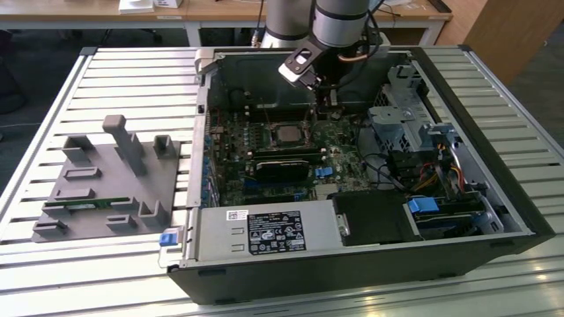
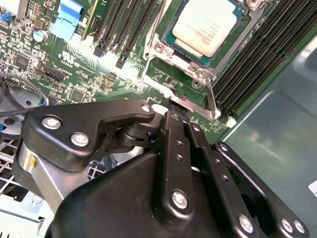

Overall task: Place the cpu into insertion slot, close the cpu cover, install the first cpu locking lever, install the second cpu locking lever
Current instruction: 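Close the cpu cover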

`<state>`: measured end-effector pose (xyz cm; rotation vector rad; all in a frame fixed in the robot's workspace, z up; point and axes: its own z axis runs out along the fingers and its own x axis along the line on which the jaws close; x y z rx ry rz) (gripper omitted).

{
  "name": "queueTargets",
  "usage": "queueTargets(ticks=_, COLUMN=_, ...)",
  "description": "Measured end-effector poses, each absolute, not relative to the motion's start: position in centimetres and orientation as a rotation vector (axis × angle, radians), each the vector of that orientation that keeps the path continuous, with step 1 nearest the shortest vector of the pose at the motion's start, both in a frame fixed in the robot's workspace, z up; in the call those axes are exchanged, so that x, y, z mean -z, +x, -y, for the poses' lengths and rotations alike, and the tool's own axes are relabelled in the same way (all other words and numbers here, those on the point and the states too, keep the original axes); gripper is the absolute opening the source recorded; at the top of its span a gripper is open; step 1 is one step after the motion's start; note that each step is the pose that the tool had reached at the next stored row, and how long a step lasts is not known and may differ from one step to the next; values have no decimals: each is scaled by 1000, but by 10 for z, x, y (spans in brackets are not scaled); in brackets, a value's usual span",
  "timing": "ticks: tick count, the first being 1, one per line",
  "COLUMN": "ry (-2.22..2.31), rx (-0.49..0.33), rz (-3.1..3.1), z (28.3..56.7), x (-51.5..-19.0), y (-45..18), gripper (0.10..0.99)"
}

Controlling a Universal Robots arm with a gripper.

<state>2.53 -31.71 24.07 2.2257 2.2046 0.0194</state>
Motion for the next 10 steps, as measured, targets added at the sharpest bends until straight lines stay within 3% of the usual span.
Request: queueTargets(ticks=10, ry=2226, rx=-20, rz=-2205, z=317, x=-241, y=18, gripper=106)
